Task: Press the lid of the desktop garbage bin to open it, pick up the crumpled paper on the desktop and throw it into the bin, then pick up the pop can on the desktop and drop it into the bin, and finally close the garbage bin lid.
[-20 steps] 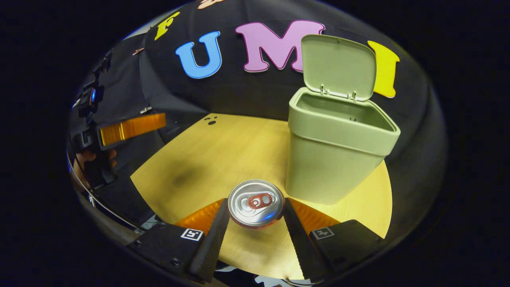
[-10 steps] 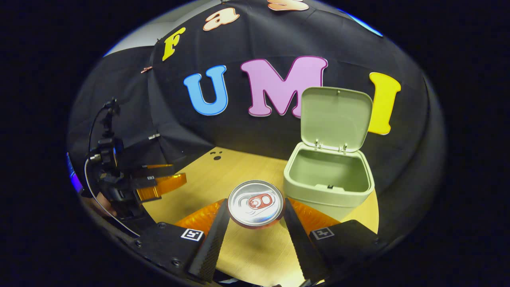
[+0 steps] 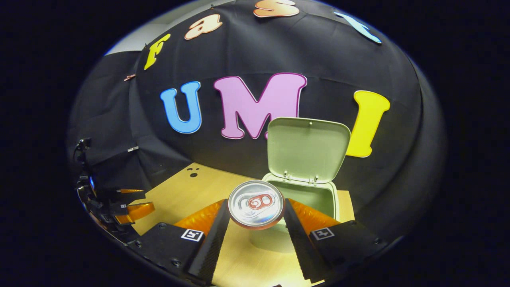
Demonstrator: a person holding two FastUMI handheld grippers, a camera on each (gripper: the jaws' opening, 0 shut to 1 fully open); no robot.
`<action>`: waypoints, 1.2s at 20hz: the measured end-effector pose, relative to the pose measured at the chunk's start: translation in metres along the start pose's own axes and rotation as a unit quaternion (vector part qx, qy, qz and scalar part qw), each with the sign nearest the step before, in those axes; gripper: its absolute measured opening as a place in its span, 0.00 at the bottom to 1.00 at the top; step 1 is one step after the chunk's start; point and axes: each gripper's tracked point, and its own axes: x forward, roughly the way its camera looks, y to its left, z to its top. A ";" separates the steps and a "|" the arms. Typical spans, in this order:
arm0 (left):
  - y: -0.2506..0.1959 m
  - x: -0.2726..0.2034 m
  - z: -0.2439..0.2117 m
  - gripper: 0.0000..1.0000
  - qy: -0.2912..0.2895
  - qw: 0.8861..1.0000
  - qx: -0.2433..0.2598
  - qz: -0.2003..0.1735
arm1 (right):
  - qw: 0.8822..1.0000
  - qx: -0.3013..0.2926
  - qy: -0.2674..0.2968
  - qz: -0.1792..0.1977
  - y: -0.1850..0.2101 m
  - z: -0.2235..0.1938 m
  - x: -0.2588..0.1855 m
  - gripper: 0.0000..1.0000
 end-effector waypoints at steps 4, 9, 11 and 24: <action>0.004 0.000 0.001 0.93 -0.002 1.000 -0.001 0.005 | 0.999 0.009 0.035 -0.020 -0.029 -0.015 0.034 0.82; 0.007 0.001 0.002 0.93 -0.002 1.000 0.000 0.011 | 0.996 0.018 0.080 -0.026 -0.044 -0.039 0.074 0.83; 0.008 0.003 0.003 0.93 -0.002 1.000 0.000 0.014 | 0.994 0.023 0.099 -0.028 -0.047 -0.048 0.089 0.83; 0.015 0.010 0.002 0.93 0.001 1.000 -0.007 0.021 | 0.985 0.027 0.168 -0.026 -0.049 -0.094 0.121 0.84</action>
